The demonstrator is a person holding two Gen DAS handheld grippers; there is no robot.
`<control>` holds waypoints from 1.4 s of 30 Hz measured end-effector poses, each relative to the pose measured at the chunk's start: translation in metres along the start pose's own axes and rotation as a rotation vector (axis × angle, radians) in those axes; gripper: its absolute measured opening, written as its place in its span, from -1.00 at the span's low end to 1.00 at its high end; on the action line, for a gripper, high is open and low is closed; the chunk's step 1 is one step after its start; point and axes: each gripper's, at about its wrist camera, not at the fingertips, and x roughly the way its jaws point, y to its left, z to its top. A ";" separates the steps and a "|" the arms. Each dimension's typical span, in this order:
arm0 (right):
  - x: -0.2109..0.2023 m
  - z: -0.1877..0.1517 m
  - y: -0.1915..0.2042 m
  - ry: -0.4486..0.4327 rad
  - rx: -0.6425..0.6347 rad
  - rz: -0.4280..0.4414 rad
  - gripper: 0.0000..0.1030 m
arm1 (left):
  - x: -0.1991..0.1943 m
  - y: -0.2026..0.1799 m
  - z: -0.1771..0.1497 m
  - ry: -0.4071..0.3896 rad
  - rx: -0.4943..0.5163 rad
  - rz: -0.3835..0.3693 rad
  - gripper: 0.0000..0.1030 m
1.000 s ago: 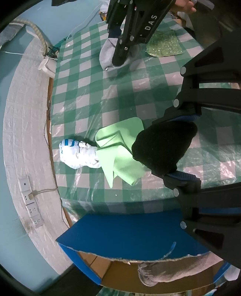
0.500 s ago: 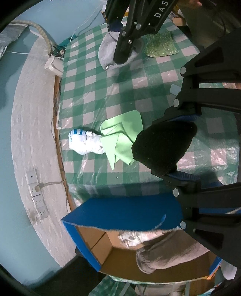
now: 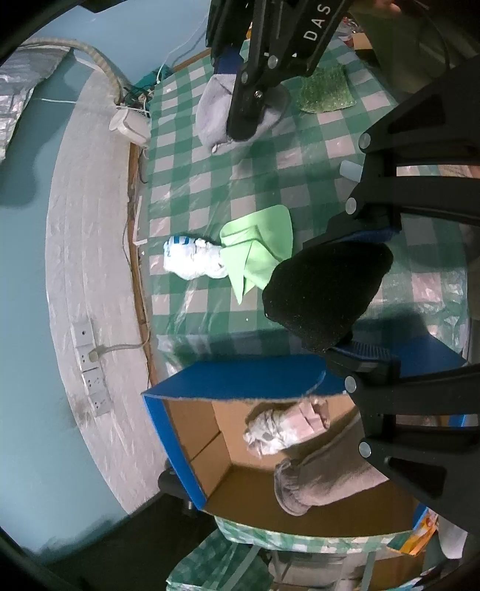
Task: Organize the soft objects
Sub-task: 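Lift and carry the black item and grey sock toward the cardboard box with both tools, then open the right tool on the grey sock while the left tool releases the black item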
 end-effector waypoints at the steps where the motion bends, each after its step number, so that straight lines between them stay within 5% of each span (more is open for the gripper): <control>1: 0.000 0.002 0.003 -0.003 -0.003 0.003 -0.41 | -0.002 0.002 0.000 -0.004 -0.002 0.002 -0.14; 25: -0.005 0.042 0.087 -0.055 -0.127 0.074 -0.41 | -0.033 0.079 -0.016 -0.075 -0.130 0.053 -0.14; 42: 0.029 0.068 0.161 -0.011 -0.204 0.142 -0.41 | -0.022 0.144 -0.039 -0.041 -0.256 0.110 -0.14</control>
